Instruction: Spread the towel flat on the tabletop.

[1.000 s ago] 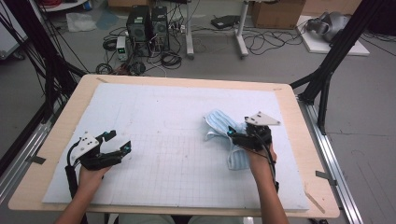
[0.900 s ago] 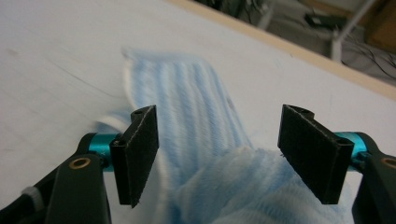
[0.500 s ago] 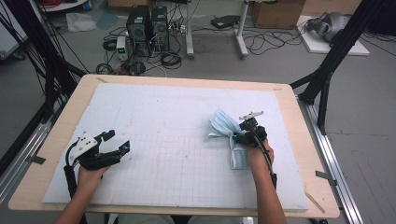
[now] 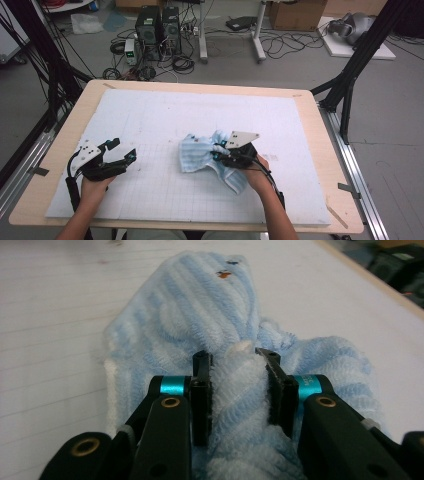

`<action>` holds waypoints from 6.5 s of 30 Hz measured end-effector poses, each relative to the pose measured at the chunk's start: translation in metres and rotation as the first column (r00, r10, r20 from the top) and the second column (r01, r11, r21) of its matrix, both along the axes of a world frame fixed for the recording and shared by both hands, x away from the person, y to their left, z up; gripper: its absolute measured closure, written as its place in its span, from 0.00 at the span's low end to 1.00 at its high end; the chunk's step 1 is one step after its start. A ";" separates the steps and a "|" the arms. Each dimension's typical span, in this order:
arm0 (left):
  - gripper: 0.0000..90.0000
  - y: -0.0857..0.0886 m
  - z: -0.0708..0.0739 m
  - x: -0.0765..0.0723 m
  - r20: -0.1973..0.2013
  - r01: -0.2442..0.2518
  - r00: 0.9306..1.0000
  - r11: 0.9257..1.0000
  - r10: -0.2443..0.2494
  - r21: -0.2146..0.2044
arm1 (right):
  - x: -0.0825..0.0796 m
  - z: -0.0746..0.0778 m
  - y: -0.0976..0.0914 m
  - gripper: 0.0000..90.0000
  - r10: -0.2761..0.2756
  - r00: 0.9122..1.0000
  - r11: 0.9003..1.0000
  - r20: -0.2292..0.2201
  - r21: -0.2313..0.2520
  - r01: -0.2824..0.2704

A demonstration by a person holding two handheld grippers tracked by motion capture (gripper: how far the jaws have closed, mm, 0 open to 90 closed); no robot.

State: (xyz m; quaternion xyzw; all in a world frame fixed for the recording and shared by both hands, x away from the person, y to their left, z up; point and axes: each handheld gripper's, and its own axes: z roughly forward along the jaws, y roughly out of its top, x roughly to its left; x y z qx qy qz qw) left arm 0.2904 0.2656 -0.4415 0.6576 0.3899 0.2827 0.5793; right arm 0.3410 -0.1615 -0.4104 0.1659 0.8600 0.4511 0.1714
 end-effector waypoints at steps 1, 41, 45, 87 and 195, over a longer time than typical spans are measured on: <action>0.25 0.000 0.000 0.000 -0.002 -0.001 1.000 1.000 0.001 0.000 | 0.000 0.000 0.000 0.77 0.000 1.000 1.000 0.000 0.000 0.000; 0.22 -0.022 0.029 0.024 -0.017 0.096 0.995 0.995 -0.096 -0.008 | -0.048 0.014 -0.126 0.42 -0.393 0.920 0.907 -0.005 0.165 0.388; 0.22 -0.038 0.041 0.039 -0.004 0.127 0.992 0.992 -0.127 0.006 | -0.048 0.016 -0.134 0.41 -0.426 0.905 0.882 -0.018 0.216 0.420; 0.81 -0.203 -0.002 0.100 -0.439 0.595 0.773 0.763 -0.457 0.252 | -0.045 0.008 -0.142 0.38 -0.490 0.870 0.848 -0.051 0.202 0.490; 0.41 0.016 0.015 0.039 -0.161 0.133 0.978 0.991 -0.132 -0.004 | 0.014 -0.025 -0.016 0.59 -0.236 0.934 0.964 -0.268 -0.184 0.191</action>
